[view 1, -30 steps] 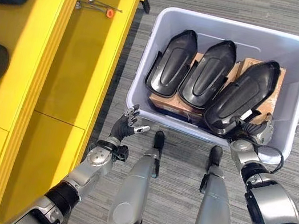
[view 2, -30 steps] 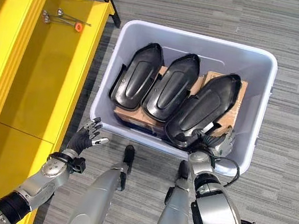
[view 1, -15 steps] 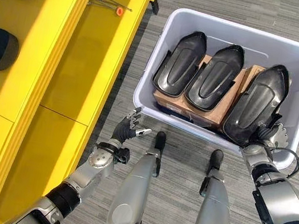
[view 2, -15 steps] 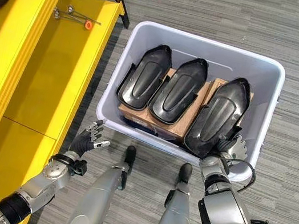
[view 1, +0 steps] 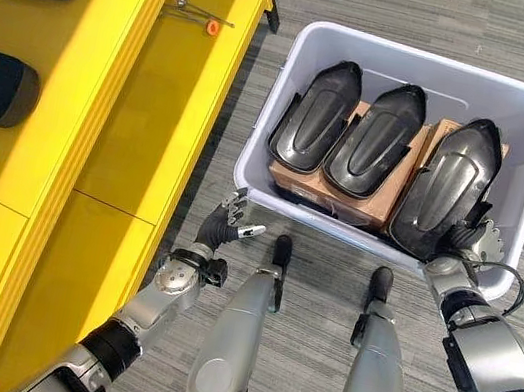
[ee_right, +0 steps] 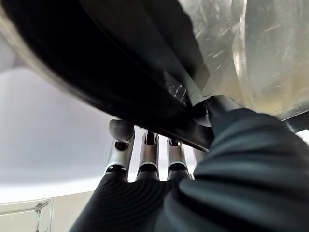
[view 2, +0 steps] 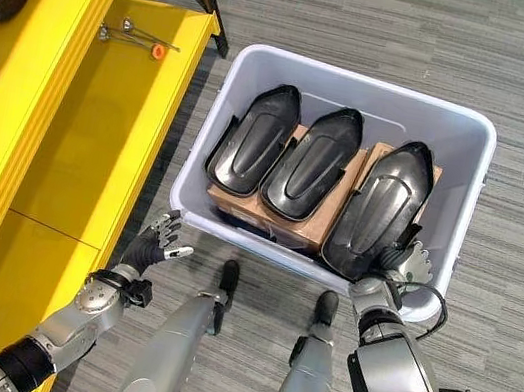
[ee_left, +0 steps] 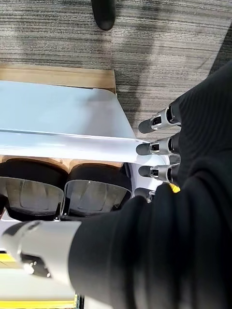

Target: Move parts from the plastic box to the shelf.

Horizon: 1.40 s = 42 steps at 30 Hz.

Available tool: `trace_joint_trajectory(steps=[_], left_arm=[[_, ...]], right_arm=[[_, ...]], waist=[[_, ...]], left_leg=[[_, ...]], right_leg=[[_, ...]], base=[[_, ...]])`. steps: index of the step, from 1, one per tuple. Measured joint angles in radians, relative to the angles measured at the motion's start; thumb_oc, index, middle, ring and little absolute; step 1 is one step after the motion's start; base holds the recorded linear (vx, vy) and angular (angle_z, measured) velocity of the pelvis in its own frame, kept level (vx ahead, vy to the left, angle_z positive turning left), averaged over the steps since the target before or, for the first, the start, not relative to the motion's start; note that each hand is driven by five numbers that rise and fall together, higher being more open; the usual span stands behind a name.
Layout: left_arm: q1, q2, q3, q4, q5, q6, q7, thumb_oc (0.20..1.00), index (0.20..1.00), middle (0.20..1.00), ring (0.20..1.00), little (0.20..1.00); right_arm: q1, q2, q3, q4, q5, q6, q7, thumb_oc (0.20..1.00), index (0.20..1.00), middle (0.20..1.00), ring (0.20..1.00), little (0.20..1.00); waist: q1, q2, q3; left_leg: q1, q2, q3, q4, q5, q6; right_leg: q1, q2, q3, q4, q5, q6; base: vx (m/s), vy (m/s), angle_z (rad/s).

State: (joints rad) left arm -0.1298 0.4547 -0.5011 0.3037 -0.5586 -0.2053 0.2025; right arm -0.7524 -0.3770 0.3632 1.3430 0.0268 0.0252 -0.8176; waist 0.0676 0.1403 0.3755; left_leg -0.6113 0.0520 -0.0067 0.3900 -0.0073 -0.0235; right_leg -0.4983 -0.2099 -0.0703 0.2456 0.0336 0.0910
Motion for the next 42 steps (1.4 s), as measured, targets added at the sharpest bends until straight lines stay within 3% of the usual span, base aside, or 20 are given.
trace_joint_trajectory(steps=[4, 10, 13, 17, 18, 23, 27, 34, 42], left_arm=[[0.0, 0.0, 0.0, 0.0, 0.0, 0.0, -0.001, 1.0, 1.0, 1.0, 1.0, 1.0], [0.013, 0.014, 0.034, 0.001, -0.001, -0.002, -0.003, 1.0, 1.0, 1.0, 1.0, 1.0], [0.037, 0.024, 0.071, 0.003, -0.002, 0.0, -0.006, 1.0, 1.0, 1.0, 1.0, 1.0], [0.037, 0.03, 0.082, 0.0, -0.003, 0.0, -0.008, 1.0, 1.0, 1.0, 1.0, 1.0], [0.04, 0.03, 0.088, 0.0, -0.003, 0.0, -0.009, 1.0, 1.0, 1.0, 1.0, 1.0], [0.047, 0.032, 0.098, -0.001, -0.002, 0.004, -0.031, 1.0, 1.0, 1.0, 1.0, 1.0], [0.082, 0.025, 0.126, -0.002, 0.002, 0.015, -0.045, 1.0, 1.0, 1.0, 1.0, 1.0], [0.124, 0.021, 0.169, -0.006, 0.003, 0.043, -0.055, 1.0, 1.0, 1.0, 1.0, 1.0], [0.211, -0.002, 0.225, -0.007, 0.004, 0.055, -0.074, 1.0, 1.0, 1.0, 1.0, 1.0]], right_arm=[[0.024, -0.019, -0.024, -0.035, 0.029, -0.028, 0.039, 0.2, 0.2, 0.2, 0.2, 0.2], [0.144, -0.028, -0.103, -0.273, 0.1, -0.085, 0.086, 0.2, 0.2, 0.2, 0.2, 0.2], [0.233, -0.027, -0.138, -0.517, 0.102, -0.122, 0.088, 0.2, 0.2, 0.2, 0.2, 0.2], [0.281, -0.028, -0.167, -0.619, 0.102, -0.124, 0.086, 0.2, 0.2, 0.2, 0.2, 0.2], [0.332, -0.028, -0.201, -0.739, 0.083, -0.123, 0.081, 0.2, 0.2, 0.2, 0.2, 0.2], [0.366, -0.03, -0.227, -0.806, 0.046, -0.134, 0.066, 0.2, 0.2, 0.2, 0.2, 0.2], [0.482, -0.03, -0.249, -1.03, 0.036, -0.144, 0.075, 0.2, 0.2, 0.2, 0.2, 0.2], [0.583, -0.034, -0.257, -1.156, 0.073, -0.178, 0.195, 0.2, 0.2, 0.2, 0.2, 0.2], [0.646, -0.033, -0.23, -1.212, 0.139, -0.199, 0.322, 0.2, 0.2, 0.2, 0.2, 0.2]], waist=[[-0.005, -0.002, 0.001], [-0.037, -0.057, 0.017], [-0.056, -0.084, 0.037], [-0.058, -0.089, 0.047], [-0.058, -0.089, 0.058], [-0.068, -0.094, 0.075], [-0.077, -0.099, 0.084], [-0.085, -0.124, 0.071], [-0.1, -0.185, -0.036]], left_leg=[[0.0, 0.001, 0.001, 0.012, -0.002, 0.001], [0.001, 0.01, 0.014, 0.022, -0.009, 0.002], [0.001, 0.019, 0.025, 0.034, -0.026, 0.008], [0.003, 0.02, 0.026, 0.034, -0.027, 0.007], [0.01, 0.02, 0.027, 0.035, -0.027, 0.007], [0.04, 0.023, 0.03, 0.022, -0.029, 0.004], [0.11, 0.031, 0.044, -0.007, -0.028, 0.002], [0.249, 0.055, 0.05, -0.095, -0.017, -0.029], [0.418, 0.095, 0.058, -0.256, 0.036, -0.063]], right_leg=[[0.002, 0.001, 0.001, 0.001, 0.0, 0.003], [-0.002, 0.006, 0.014, 0.009, -0.001, 0.006], [-0.004, 0.014, 0.028, 0.007, 0.002, 0.007], [-0.002, 0.015, 0.029, 0.008, 0.002, 0.007], [0.004, 0.015, 0.029, 0.007, 0.002, 0.007], [0.031, 0.017, 0.031, -0.002, 0.003, 0.007], [0.09, 0.024, 0.032, -0.019, 0.004, 0.007], [0.223, 0.048, 0.028, -0.105, 0.023, 0.008], [0.357, 0.092, 0.014, -0.209, 0.042, -0.006]], base=[[0.0, 0.0, 0.0], [-0.02, -0.039, -0.06], [-0.02, -0.042, -0.15], [-0.01, -0.028, 0.0], [-0.02, -0.035, -0.01], [-0.02, -0.022, -0.03], [0.0, -0.047, -0.08], [0.04, -0.08, -0.06], [0.04, -0.102, -0.05]])
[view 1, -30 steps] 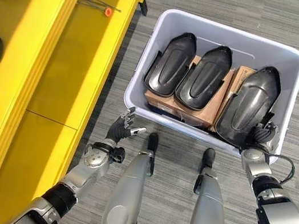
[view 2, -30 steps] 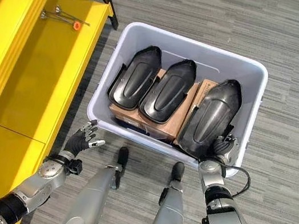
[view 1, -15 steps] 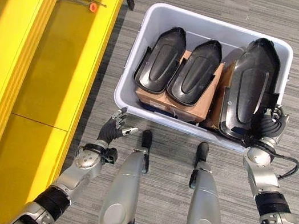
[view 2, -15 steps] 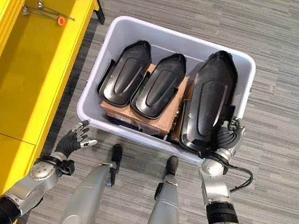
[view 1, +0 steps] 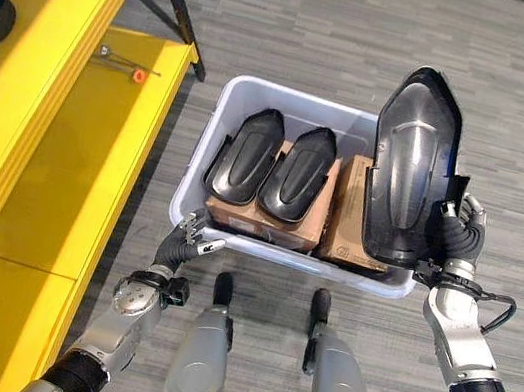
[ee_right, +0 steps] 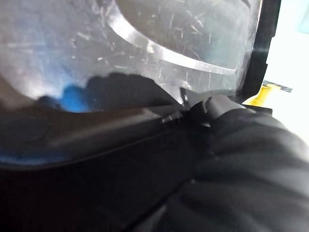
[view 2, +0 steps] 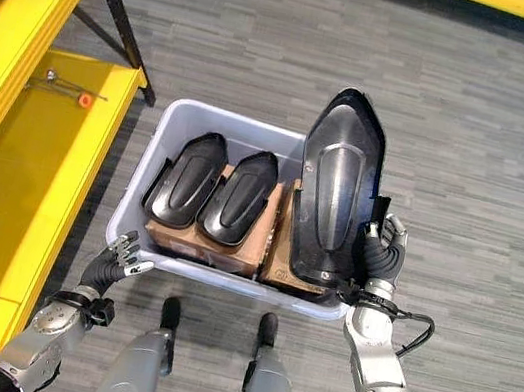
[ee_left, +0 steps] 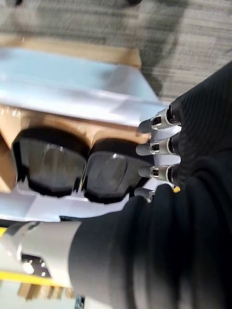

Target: Move parts from the plastic box to the shelf.

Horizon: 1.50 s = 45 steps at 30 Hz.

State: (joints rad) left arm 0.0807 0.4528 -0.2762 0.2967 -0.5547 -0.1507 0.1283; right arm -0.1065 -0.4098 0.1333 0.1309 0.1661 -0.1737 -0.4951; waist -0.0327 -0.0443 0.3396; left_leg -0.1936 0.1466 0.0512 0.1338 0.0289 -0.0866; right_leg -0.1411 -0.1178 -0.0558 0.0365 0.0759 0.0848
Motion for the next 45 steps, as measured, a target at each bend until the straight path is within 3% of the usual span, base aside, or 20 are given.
trace_joint_trajectory(steps=[11, 15, 16, 18, 19, 22, 23, 24, 26, 32, 35, 36, 38, 39, 40, 41, 42, 43, 44, 45], left_arm=[[0.118, -0.072, 0.082, 0.0, -0.002, 0.016, 0.0, 1.0, 1.0, 1.0, 1.0, 1.0], [0.147, -0.109, 0.081, 0.007, -0.003, 0.019, -0.008, 1.0, 1.0, 1.0, 1.0, 1.0], [0.152, -0.12, 0.064, 0.016, -0.002, 0.027, -0.014, 1.0, 1.0, 1.0, 1.0, 1.0], [0.148, -0.124, 0.042, 0.052, -0.002, 0.04, -0.015, 1.0, 1.0, 1.0, 1.0, 1.0], [0.134, -0.129, 0.042, 0.059, -0.001, 0.047, -0.017, 1.0, 1.0, 1.0, 1.0, 1.0], [0.113, -0.133, 0.048, 0.057, -0.001, 0.046, -0.015, 1.0, 1.0, 1.0, 1.0, 1.0], [0.11, -0.135, 0.048, 0.057, 0.0, 0.046, -0.015, 1.0, 1.0, 1.0, 1.0, 1.0], [0.088, -0.127, 0.058, 0.068, 0.001, 0.049, -0.013, 1.0, 1.0, 1.0, 1.0, 1.0], [0.068, -0.123, 0.071, 0.068, 0.01, 0.049, -0.013, 1.0, 1.0, 1.0, 1.0, 1.0], [0.053, -0.067, 0.11, 0.039, 0.034, 0.038, -0.01, 1.0, 1.0, 1.0, 1.0, 1.0], [0.049, -0.046, 0.112, 0.011, 0.037, 0.037, 0.0, 1.0, 1.0, 1.0, 1.0, 1.0], [0.03, -0.053, 0.111, 0.022, 0.045, 0.036, 0.006, 1.0, 1.0, 1.0, 1.0, 1.0], [0.009, -0.062, 0.109, 0.049, 0.057, 0.036, 0.014, 1.0, 1.0, 1.0, 1.0, 1.0], [-0.007, -0.064, 0.114, 0.054, 0.058, 0.035, 0.029, 1.0, 1.0, 1.0, 1.0, 1.0], [-0.01, -0.052, 0.118, 0.046, 0.058, 0.029, 0.032, 1.0, 1.0, 1.0, 1.0, 1.0], [-0.003, -0.046, 0.11, 0.049, 0.058, 0.032, 0.034, 1.0, 1.0, 1.0, 1.0, 1.0], [-0.013, -0.084, 0.092, 0.061, 0.067, 0.023, 0.033, 1.0, 1.0, 1.0, 1.0, 1.0], [-0.042, -0.102, 0.089, 0.095, 0.068, 0.02, 0.032, 1.0, 1.0, 1.0, 1.0, 1.0], [-0.054, -0.097, 0.08, 0.091, 0.072, 0.025, 0.03, 1.0, 1.0, 1.0, 1.0, 1.0], [-0.064, -0.052, 0.066, 0.045, 0.077, 0.013, 0.022, 1.0, 1.0, 1.0, 1.0, 1.0]], right_arm=[[0.035, -0.011, 0.051, -0.036, 0.059, -0.009, 0.09, 0.2, 0.2, 0.2, 0.2, 0.2], [0.038, -0.069, 0.071, -0.032, 0.087, -0.009, 0.097, 0.2, 0.2, 0.2, 0.2, 0.2], [0.035, -0.083, 0.069, -0.032, 0.089, -0.009, 0.097, 0.2, 0.2, 0.2, 0.2, 0.2], [0.028, -0.081, 0.069, -0.033, 0.095, -0.009, 0.099, 0.2, 0.2, 0.2, 0.2, 0.2], [0.063, -0.08, 0.044, -0.04, 0.096, -0.009, 0.098, 0.2, 0.2, 0.2, 0.2, 0.2], [0.115, -0.07, 0.003, -0.05, 0.103, -0.007, 0.095, 0.2, 0.2, 0.2, 0.2, 0.2], [0.121, -0.074, -0.007, -0.053, 0.103, -0.007, 0.097, 0.2, 0.2, 0.2, 0.2, 0.2], [0.138, -0.038, -0.03, -0.052, 0.107, -0.004, 0.098, 0.2, 0.2, 0.2, 0.2, 0.2], [0.161, 0.024, -0.043, -0.051, 0.12, 0.006, 0.097, 0.2, 0.2, 0.2, 0.2, 0.2], [0.16, 0.041, -0.025, -0.058, 0.124, 0.029, 0.119, 0.2, 0.2, 0.2, 0.2, 0.2], [0.147, 0.096, -0.024, -0.059, 0.125, 0.038, 0.116, 0.2, 0.2, 0.2, 0.2, 0.2], [0.141, 0.098, -0.01, -0.07, 0.125, 0.041, 0.11, 0.2, 0.2, 0.2, 0.2, 0.2], [0.139, 0.103, 0.015, -0.074, 0.127, 0.041, 0.104, 0.2, 0.2, 0.2, 0.2, 0.2], [0.144, 0.11, 0.032, -0.076, 0.13, 0.04, 0.11, 0.2, 0.2, 0.2, 0.2, 0.2], [0.16, 0.116, 0.059, -0.074, 0.137, 0.042, 0.124, 0.2, 0.2, 0.2, 0.2, 0.2], [0.159, 0.104, 0.061, -0.076, 0.138, 0.042, 0.139, 0.2, 0.2, 0.2, 0.2, 0.2], [0.159, 0.074, 0.056, -0.077, 0.157, 0.038, 0.137, 0.2, 0.2, 0.2, 0.2, 0.2], [0.152, 0.064, 0.042, -0.077, 0.166, 0.034, 0.139, 0.2, 0.2, 0.2, 0.2, 0.2], [0.152, 0.076, 0.037, -0.073, 0.167, 0.034, 0.135, 0.2, 0.2, 0.2, 0.2, 0.2], [0.149, 0.096, 0.03, -0.066, 0.174, 0.028, 0.136, 0.2, 0.2, 0.2, 0.2, 0.2]], waist=[[0.014, 0.002, -0.101], [0.043, 0.027, -0.118], [0.058, 0.036, -0.123], [0.088, 0.04, -0.124], [0.071, 0.039, -0.12], [0.05, 0.047, -0.122], [0.043, 0.058, -0.121], [0.054, 0.036, -0.111], [0.061, 0.019, -0.12], [0.095, -0.002, -0.142], [0.104, -0.062, -0.183], [0.104, -0.057, -0.184], [0.094, -0.038, -0.211], [0.079, -0.008, -0.208], [0.07, -0.005, -0.219], [0.068, 0.015, -0.206], [0.059, 0.034, -0.202], [0.026, 0.077, -0.18], [0.01, 0.036, -0.153], [-0.008, -0.049, -0.15]], left_leg=[[0.126, 0.126, -0.012, -0.098, 0.033, -0.061], [0.102, 0.167, -0.068, -0.155, 0.05, -0.055], [0.085, 0.181, -0.018, -0.186, 0.023, -0.028], [0.068, 0.194, 0.056, -0.129, 0.029, -0.028], [0.062, 0.202, 0.153, -0.045, 0.005, -0.019], [0.091, 0.204, 0.157, 0.007, 0.011, -0.032], [0.117, 0.203, 0.165, -0.015, 0.018, -0.062], [0.116, 0.162, 0.161, -0.022, 0.026, -0.073], [0.104, 0.11, 0.153, 0.043, -0.027, -0.041], [-0.009, 0.016, 0.127, 0.284, -0.168, 0.037], [-0.075, -0.086, 0.135, 0.355, -0.23, 0.118], [-0.087, -0.107, 0.128, 0.38, -0.245, 0.154], [-0.099, -0.137, 0.109, 0.376, -0.255, 0.18], [-0.097, -0.145, 0.066, 0.333, -0.218, 0.189], [-0.065, -0.158, 0.05, 0.194, -0.156, 0.128], [0.012, -0.187, 0.049, 0.061, -0.064, 0.116], [0.049, -0.213, 0.004, 0.016, -0.063, 0.113], [0.057, -0.192, -0.035, 0.005, -0.067, 0.079], [0.031, -0.201, -0.021, 0.062, -0.144, -0.137], [-0.065, -0.221, -0.04, 0.289, -0.204, 0.13]], right_leg=[[0.078, 0.124, -0.028, 0.02, -0.048, -0.067], [0.08, 0.159, -0.124, 0.034, -0.067, -0.107], [0.081, 0.148, -0.2, 0.041, -0.074, -0.128], [0.084, 0.114, -0.264, 0.04, -0.079, -0.143], [0.108, 0.079, -0.329, 0.034, -0.072, -0.135], [0.111, 0.013, -0.387, 0.087, -0.114, -0.092], [0.107, 0.0, -0.394, 0.11, -0.12, -0.074], [0.117, -0.051, -0.389, 0.12, -0.119, -0.042], [0.143, -0.102, -0.383, 0.121, -0.112, -0.022], [0.162, -0.206, -0.385, 0.117, -0.075, 0.006], [0.15, -0.299, -0.404, 0.121, -0.026, -0.002], [0.13, -0.345, -0.387, 0.193, 0.015, 0.051], [0.055, -0.37, -0.33, 0.296, 0.089, -0.014], [0.001, -0.298, -0.182, 0.4, 0.007, -0.005], [-0.05, -0.186, -0.064, 0.413, -0.053, 0.012], [-0.044, -0.105, -0.059, 0.373, -0.08, 0.011], [-0.067, -0.02, -0.027, 0.368, -0.115, -0.019], [-0.068, 0.126, 0.129, 0.344, -0.17, -0.046], [-0.085, 0.176, 0.159, 0.316, -0.157, -0.067], [-0.133, 0.121, 0.206, 0.293, -0.121, -0.061]], base=[[-0.02, -0.138, -0.02], [-0.11, -0.081, 0.71], [-0.14, -0.02, 1.57], [-0.14, 0.062, 1.32], [-0.07, 0.128, 1.24], [0.05, 0.136, 1.08], [0.18, 0.277, 0.65], [0.19, 0.291, 0.5], [0.13, 0.219, 0.38], [0.12, 0.355, 0.27], [0.13, 0.394, 0.37], [0.13, 0.301, 0.5], [0.1, 0.168, 0.56], [0.11, 0.11, 0.96], [0.28, 0.199, 0.99], [0.28, 0.143, 0.68], [0.26, 0.093, 0.65], [0.09, 0.01, 0.99], [0.15, -0.024, 1.2], [0.2, -0.035, 1.21]])
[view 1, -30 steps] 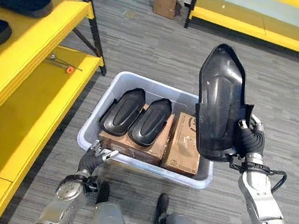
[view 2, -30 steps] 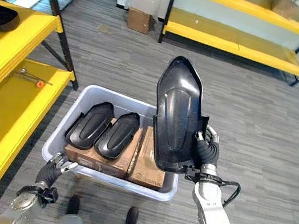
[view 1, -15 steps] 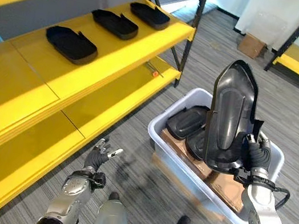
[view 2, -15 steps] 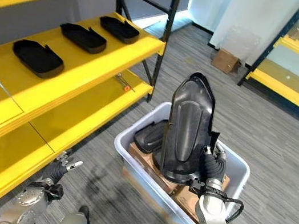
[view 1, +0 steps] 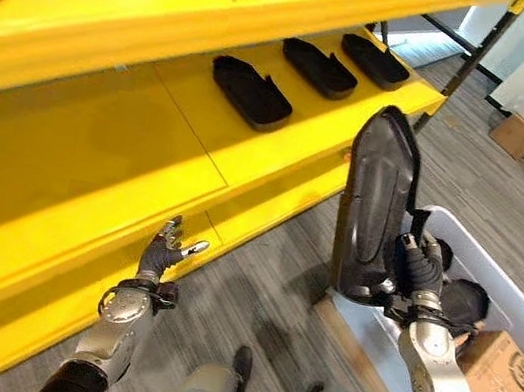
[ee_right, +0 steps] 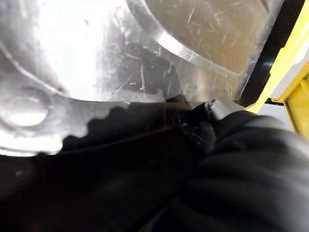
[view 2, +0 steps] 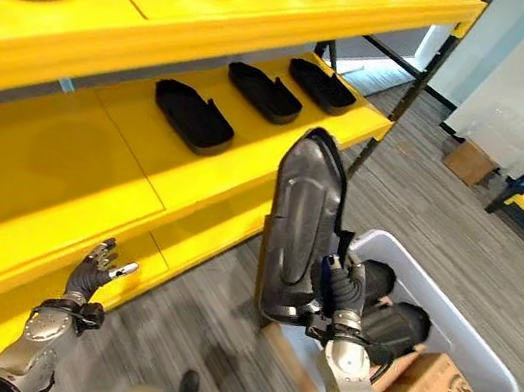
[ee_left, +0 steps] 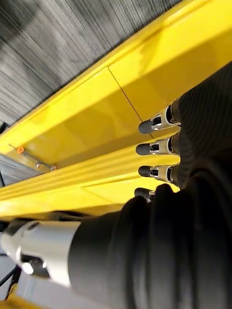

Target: Move parts from the plastic box to the shelf.

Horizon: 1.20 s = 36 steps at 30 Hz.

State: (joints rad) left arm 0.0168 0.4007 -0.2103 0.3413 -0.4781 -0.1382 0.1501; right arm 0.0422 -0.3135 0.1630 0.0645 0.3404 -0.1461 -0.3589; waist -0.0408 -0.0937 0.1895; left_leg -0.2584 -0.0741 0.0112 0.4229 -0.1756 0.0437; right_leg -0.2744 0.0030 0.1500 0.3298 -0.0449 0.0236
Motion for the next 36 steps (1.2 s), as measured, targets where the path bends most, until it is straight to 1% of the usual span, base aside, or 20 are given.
trace_joint_trajectory(steps=[1, 2, 3, 4, 8, 13, 14, 15, 16, 17, 18, 20, 21, 23, 24, 25, 26, 29, 35, 36], left_arm=[[-0.004, -0.021, 0.006, -0.006, 0.0, 0.002, 0.0, 1.0, 1.0, 1.0, 1.0, 1.0], [0.003, -0.032, 0.025, -0.005, -0.001, 0.012, 0.003, 1.0, 1.0, 1.0, 1.0, 1.0], [0.014, -0.04, 0.033, -0.005, -0.001, 0.012, 0.003, 1.0, 1.0, 1.0, 1.0, 1.0], [0.051, -0.043, 0.013, -0.003, -0.001, 0.016, 0.0, 1.0, 1.0, 1.0, 1.0, 1.0], [0.069, -0.073, 0.025, -0.007, -0.001, 0.025, 0.001, 1.0, 1.0, 1.0, 1.0, 1.0], [0.08, -0.101, 0.008, -0.024, -0.001, 0.016, 0.0, 1.0, 1.0, 1.0, 1.0, 1.0], [0.078, -0.103, 0.006, -0.025, -0.002, 0.015, 0.0, 1.0, 1.0, 1.0, 1.0, 1.0], [0.042, -0.102, -0.009, -0.024, -0.002, 0.015, 0.0, 1.0, 1.0, 1.0, 1.0, 1.0], [0.026, -0.103, -0.014, -0.026, -0.002, 0.011, -0.001, 1.0, 1.0, 1.0, 1.0, 1.0], [0.035, -0.098, -0.01, -0.027, -0.002, 0.008, -0.001, 1.0, 1.0, 1.0, 1.0, 1.0], [0.045, -0.095, -0.003, -0.023, -0.003, 0.007, 0.0, 1.0, 1.0, 1.0, 1.0, 1.0], [0.04, -0.082, 0.001, -0.022, -0.003, 0.008, 0.0, 1.0, 1.0, 1.0, 1.0, 1.0], [0.032, -0.084, -0.003, -0.011, -0.003, 0.008, -0.001, 1.0, 1.0, 1.0, 1.0, 1.0], [0.026, -0.084, -0.012, -0.003, -0.003, 0.009, 0.0, 1.0, 1.0, 1.0, 1.0, 1.0], [0.021, -0.093, -0.025, -0.005, -0.002, 0.012, 0.0, 1.0, 1.0, 1.0, 1.0, 1.0], [0.031, -0.133, -0.025, -0.005, -0.003, 0.013, 0.001, 1.0, 1.0, 1.0, 1.0, 1.0], [0.037, -0.115, -0.016, -0.004, -0.003, 0.015, 0.002, 1.0, 1.0, 1.0, 1.0, 1.0], [0.04, -0.063, -0.01, -0.007, -0.003, 0.014, -0.001, 1.0, 1.0, 1.0, 1.0, 1.0], [0.068, 0.007, 0.019, -0.042, -0.003, 0.015, -0.015, 1.0, 1.0, 1.0, 1.0, 1.0], [0.078, -0.002, 0.017, -0.045, -0.003, 0.016, -0.021, 1.0, 1.0, 1.0, 1.0, 1.0]], right_arm=[[0.013, -0.026, -0.02, -0.026, -0.012, -0.004, 0.003, 0.2, 0.2, 0.2, 0.2, 0.2], [0.019, -0.031, -0.022, -0.028, -0.012, 0.001, 0.003, 0.2, 0.2, 0.2, 0.2, 0.2], [0.026, -0.029, -0.022, -0.029, -0.013, 0.003, 0.004, 0.2, 0.2, 0.2, 0.2, 0.2], [0.04, -0.036, -0.057, -0.036, -0.012, -0.005, 0.003, 0.2, 0.2, 0.2, 0.2, 0.2], [0.039, -0.054, -0.075, -0.036, -0.01, -0.006, 0.005, 0.2, 0.2, 0.2, 0.2, 0.2], [0.053, -0.056, -0.077, -0.037, -0.008, -0.014, 0.006, 0.2, 0.2, 0.2, 0.2, 0.2], [0.053, -0.058, -0.077, -0.037, -0.008, -0.015, 0.006, 0.2, 0.2, 0.2, 0.2, 0.2], [0.054, -0.067, -0.089, -0.038, -0.001, -0.016, 0.004, 0.2, 0.2, 0.2, 0.2, 0.2], [0.052, -0.08, -0.092, -0.036, 0.003, -0.016, 0.004, 0.2, 0.2, 0.2, 0.2, 0.2], [0.046, -0.081, -0.089, -0.033, 0.005, -0.016, 0.006, 0.2, 0.2, 0.2, 0.2, 0.2], [0.046, -0.077, -0.087, -0.036, 0.008, -0.016, 0.005, 0.2, 0.2, 0.2, 0.2, 0.2], [0.047, -0.07, -0.104, -0.035, 0.011, -0.016, 0.002, 0.2, 0.2, 0.2, 0.2, 0.2], [0.051, -0.062, -0.155, -0.033, 0.011, -0.016, -0.003, 0.2, 0.2, 0.2, 0.2, 0.2], [0.054, -0.059, -0.172, -0.032, 0.012, -0.018, -0.012, 0.2, 0.2, 0.2, 0.2, 0.2], [0.054, -0.084, -0.185, -0.034, 0.012, -0.02, -0.018, 0.2, 0.2, 0.2, 0.2, 0.2], [0.061, -0.147, -0.185, -0.042, 0.012, -0.02, -0.016, 0.2, 0.2, 0.2, 0.2, 0.2], [0.06, -0.116, -0.163, -0.028, 0.012, -0.02, -0.009, 0.2, 0.2, 0.2, 0.2, 0.2], [0.086, -0.062, -0.079, -0.032, 0.025, -0.018, 0.025, 0.2, 0.2, 0.2, 0.2, 0.2], [0.04, -0.046, -0.035, -0.024, 0.043, -0.011, 0.073, 0.2, 0.2, 0.2, 0.2, 0.2], [-0.008, -0.049, -0.031, -0.006, 0.064, -0.003, 0.079, 0.2, 0.2, 0.2, 0.2, 0.2]], waist=[[-0.024, 0.019, 0.013], [-0.026, -0.015, 0.006], [-0.024, -0.015, 0.009], [-0.025, -0.033, 0.006], [-0.021, 0.036, 0.001], [-0.012, 0.041, -0.029], [-0.011, 0.042, -0.028], [-0.021, 0.028, -0.011], [-0.023, 0.01, 0.001], [-0.015, 0.013, 0.001], [-0.02, 0.002, 0.007], [-0.031, 0.0, 0.011], [-0.047, 0.004, 0.012], [-0.057, 0.016, 0.011], [-0.06, 0.046, 0.015], [-0.057, 0.123, -0.004], [-0.037, 0.091, -0.007], [-0.029, 0.024, -0.031], [0.032, -0.018, -0.071], [0.044, -0.002, -0.075]], left_leg=[[0.005, 0.06, -0.016, -0.013, -0.009, 0.004], [0.024, 0.033, -0.043, -0.041, -0.004, -0.008], [0.038, 0.021, -0.04, -0.072, 0.01, -0.01], [0.144, -0.035, -0.053, -0.176, 0.062, 0.029], [0.196, -0.035, -0.072, -0.218, 0.053, 0.017], [0.229, -0.034, -0.115, -0.225, 0.06, 0.013], [0.2, -0.039, -0.114, -0.181, 0.056, -0.004], [0.098, -0.061, -0.091, -0.028, 0.077, -0.09], [0.063, -0.056, -0.043, 0.038, 0.085, -0.109], [0.049, -0.003, 0.0, 0.076, 0.043, -0.056], [0.054, 0.081, 0.047, 0.065, 0.02, -0.048], [0.08, 0.239, 0.074, -0.001, 0.027, -0.099], [0.125, 0.428, 0.113, -0.15, 0.071, -0.159], [0.153, 0.478, 0.113, -0.258, 0.1, -0.202], [0.205, 0.468, 0.059, -0.351, 0.121, -0.196], [0.232, 0.444, 0.031, -0.356, 0.156, -0.152], [0.258, 0.397, 0.028, -0.367, 0.162, -0.259], [0.254, 0.305, 0.032, -0.349, 0.152, -0.224], [0.237, 0.275, 0.01, -0.325, 0.135, -0.21], [0.214, 0.277, -0.007, -0.311, 0.135, -0.21]], right_leg=[[-0.007, 0.024, 0.035, 0.005, -0.009, 0.075], [-0.013, 0.036, 0.064, 0.005, -0.021, 0.067], [-0.014, 0.039, 0.061, 0.009, -0.022, 0.048], [0.063, 0.042, 0.032, -0.123, 0.055, -0.01], [0.162, 0.035, 0.005, -0.226, 0.074, -0.01], [0.245, 0.03, -0.036, -0.298, 0.078, -0.017], [0.246, 0.027, -0.049, -0.297, 0.075, -0.021], [0.243, -0.013, -0.103, -0.297, 0.071, -0.034], [0.236, -0.043, -0.118, -0.292, 0.064, -0.049], [0.231, -0.041, -0.126, -0.291, 0.058, -0.058], [0.228, -0.046, -0.143, -0.284, 0.056, -0.067], [0.225, -0.053, -0.162, -0.276, 0.046, -0.065], [0.228, -0.074, -0.194, -0.273, 0.04, -0.053], [0.23, -0.088, -0.213, -0.257, 0.025, -0.022], [0.229, -0.104, -0.215, -0.235, 0.012, 0.019], [0.234, -0.097, -0.212, -0.242, 0.025, 0.082], [0.255, -0.148, -0.187, -0.266, 0.043, 0.112], [0.281, -0.236, -0.195, -0.294, 0.068, 0.104], [0.324, -0.265, -0.26, -0.332, 0.071, 0.114], [0.337, -0.262, -0.274, -0.359, 0.077, 0.131]], base=[[0.2, -0.034, 0.89], [0.09, -0.013, 0.66], [0.0, 0.0, 0.62], [0.0, 0.0, 0.47], [0.28, -0.097, 0.19], [0.0, -0.043, 0.33], [-0.08, -0.019, 0.73], [-0.04, -0.011, 0.94], [-0.01, 0.055, 0.88], [0.01, 0.053, 0.45], [0.03, 0.09, 0.39], [0.1, 0.218, 0.61], [0.17, 0.357, 0.64], [0.11, 0.208, 0.5], [0.09, 0.131, 0.16], [0.17, 0.271, -0.09], [0.17, 0.286, -0.2], [0.11, 0.191, 0.16], [0.07, 0.137, 0.19], [0.04, 0.137, 0.28]])
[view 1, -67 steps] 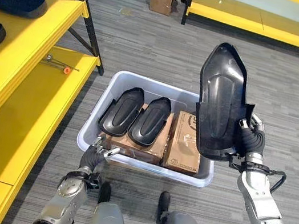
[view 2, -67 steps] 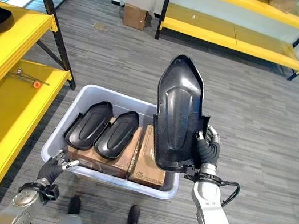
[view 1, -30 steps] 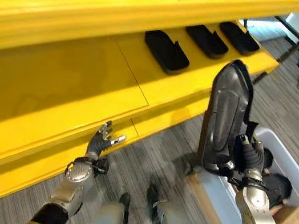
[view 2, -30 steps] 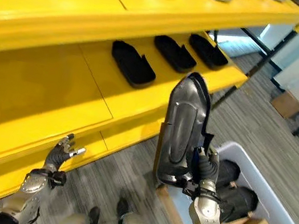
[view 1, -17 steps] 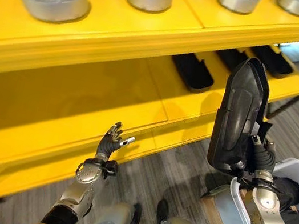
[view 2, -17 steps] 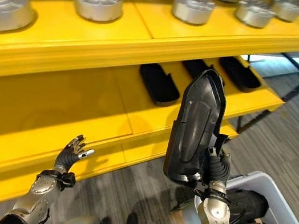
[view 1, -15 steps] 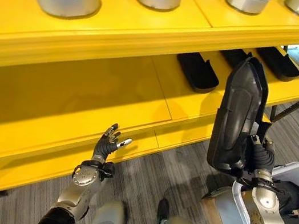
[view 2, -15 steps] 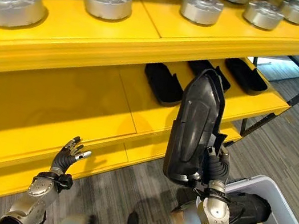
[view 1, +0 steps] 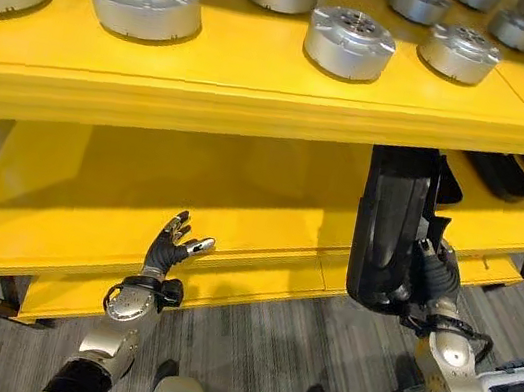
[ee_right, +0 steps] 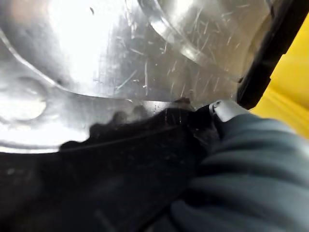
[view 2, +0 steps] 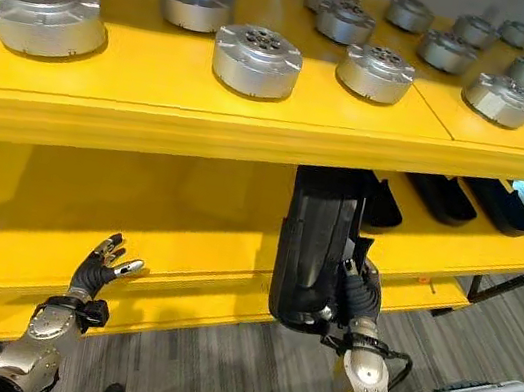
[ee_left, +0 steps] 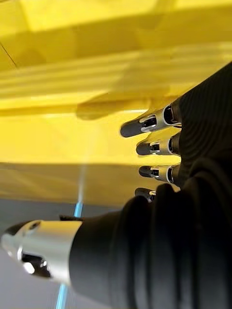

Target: Move parts from the plastic box to the shelf.

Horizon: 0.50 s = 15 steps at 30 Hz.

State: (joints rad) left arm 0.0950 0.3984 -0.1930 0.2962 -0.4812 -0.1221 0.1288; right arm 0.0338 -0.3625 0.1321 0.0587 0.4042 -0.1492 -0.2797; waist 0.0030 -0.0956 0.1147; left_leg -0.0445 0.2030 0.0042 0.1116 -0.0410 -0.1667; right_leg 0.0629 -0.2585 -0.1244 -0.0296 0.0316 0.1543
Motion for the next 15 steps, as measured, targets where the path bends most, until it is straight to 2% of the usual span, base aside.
trace_joint_trajectory(steps=[2, 5, 13, 15], left_arm=[[0.002, -0.018, -0.002, -0.001, 0.0, 0.003, 0.0, 1.0, 1.0, 1.0, 1.0, 1.0], [0.006, -0.035, -0.004, -0.001, 0.0, 0.005, 0.0, 1.0, 1.0, 1.0, 1.0, 1.0], [0.0, -0.026, -0.005, -0.014, -0.001, 0.01, 0.001, 1.0, 1.0, 1.0, 1.0, 1.0], [0.001, -0.014, -0.012, -0.019, -0.003, 0.014, 0.001, 1.0, 1.0, 1.0, 1.0, 1.0]], right_arm=[[-0.036, -0.012, 0.015, 0.022, 0.017, 0.006, 0.0, 0.2, 0.2, 0.2, 0.2, 0.2], [-0.084, -0.012, 0.06, 0.054, 0.027, 0.018, -0.002, 0.2, 0.2, 0.2, 0.2, 0.2], [-0.28, 0.01, 0.177, 0.199, 0.064, 0.046, -0.007, 0.2, 0.2, 0.2, 0.2, 0.2], [-0.349, 0.013, 0.197, 0.258, 0.075, 0.049, -0.012, 0.2, 0.2, 0.2, 0.2, 0.2]], waist=[[-0.003, 0.012, -0.008], [0.022, 0.017, -0.015], [0.072, -0.019, -0.019], [0.092, -0.012, -0.011]], left_leg=[[-0.012, 0.0, -0.017, 0.002, 0.008, -0.001], [-0.048, 0.0, -0.036, 0.015, 0.011, -0.003], [-0.124, -0.01, -0.077, 0.054, 0.021, -0.003], [-0.15, -0.014, -0.094, 0.067, 0.024, -0.002]], right_leg=[[-0.001, 0.002, -0.018, -0.007, 0.006, 0.011], [-0.005, 0.005, -0.035, -0.018, 0.014, 0.019], [-0.035, 0.005, -0.064, -0.029, 0.035, 0.016], [-0.043, 0.005, -0.08, -0.028, 0.037, 0.014]], base=[[0.01, 0.072, 0.24], [0.0, 0.034, 0.16], [-0.03, -0.001, 0.14], [-0.09, -0.026, 0.14]])
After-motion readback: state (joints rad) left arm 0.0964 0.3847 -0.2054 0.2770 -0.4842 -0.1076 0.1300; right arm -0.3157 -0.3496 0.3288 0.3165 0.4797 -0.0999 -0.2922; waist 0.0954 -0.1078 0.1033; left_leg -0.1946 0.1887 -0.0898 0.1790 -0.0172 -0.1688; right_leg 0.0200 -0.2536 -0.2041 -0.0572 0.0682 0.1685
